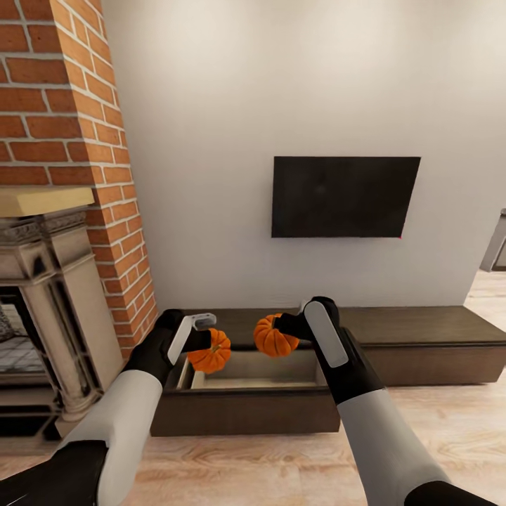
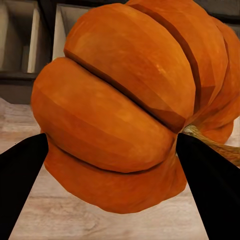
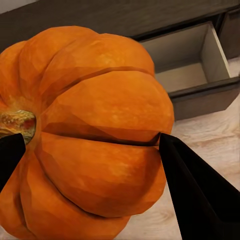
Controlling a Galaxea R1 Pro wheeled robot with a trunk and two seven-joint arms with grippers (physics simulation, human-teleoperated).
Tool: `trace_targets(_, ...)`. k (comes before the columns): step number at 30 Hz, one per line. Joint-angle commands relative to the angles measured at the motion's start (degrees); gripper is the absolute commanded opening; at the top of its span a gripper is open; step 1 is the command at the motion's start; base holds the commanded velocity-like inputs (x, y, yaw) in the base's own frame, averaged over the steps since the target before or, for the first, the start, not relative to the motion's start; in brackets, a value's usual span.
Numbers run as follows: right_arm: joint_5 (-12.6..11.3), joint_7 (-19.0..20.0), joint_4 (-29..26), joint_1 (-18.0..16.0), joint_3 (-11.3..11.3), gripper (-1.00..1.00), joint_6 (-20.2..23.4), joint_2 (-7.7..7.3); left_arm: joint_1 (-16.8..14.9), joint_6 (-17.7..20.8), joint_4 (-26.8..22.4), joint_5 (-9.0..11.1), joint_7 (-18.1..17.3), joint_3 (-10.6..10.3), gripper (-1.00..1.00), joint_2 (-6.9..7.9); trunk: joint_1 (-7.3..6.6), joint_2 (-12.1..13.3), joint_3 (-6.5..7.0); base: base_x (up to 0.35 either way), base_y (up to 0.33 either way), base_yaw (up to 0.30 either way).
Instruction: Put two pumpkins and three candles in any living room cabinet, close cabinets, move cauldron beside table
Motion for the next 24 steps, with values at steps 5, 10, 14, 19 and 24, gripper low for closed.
trace_targets(5, -0.09, 0.2, 0.01, 0.0, -0.01, -1.0, -0.09, 0.0, 0.0, -0.02, 0.0, 0.02, 0.09, -0.06, -1.0, -0.01, 0.0, 0.0, 0.0, 0.107, -0.021, 0.0)
trace_targets(10, -0.09, 0.22, 0.01, 0.0, -0.01, -1.0, -0.09, 0.0, 0.0, -0.05, 0.0, 0.02, 0.09, 0.0, -1.0, 0.03, 0.0, 0.0, 0.0, 0.114, -0.003, 0.0)
trace_targets(14, -0.09, 0.29, 0.21, 0.0, -0.01, -1.0, -0.03, 0.0, 0.0, -0.07, 0.0, 0.02, 0.11, -0.03, -1.0, 0.01, 0.0, 0.0, 0.0, 0.234, -0.001, 0.0)
trace_targets(19, -0.04, 0.3, 1.34, 0.0, -0.01, -1.0, -0.01, 0.0, 0.0, -0.09, 0.0, 0.02, 0.15, -0.06, -1.0, -0.04, 0.0, 0.0, 0.0, 0.151, 0.0, 0.0)
trace_targets(24, -0.03, 0.31, 1.97, 0.0, -0.01, -1.0, 0.03, 0.0, 0.0, -0.16, 0.0, 0.02, 0.16, -0.06, -1.0, -0.05, 0.0, 0.0, 0.0, 0.164, 0.0, 0.0)
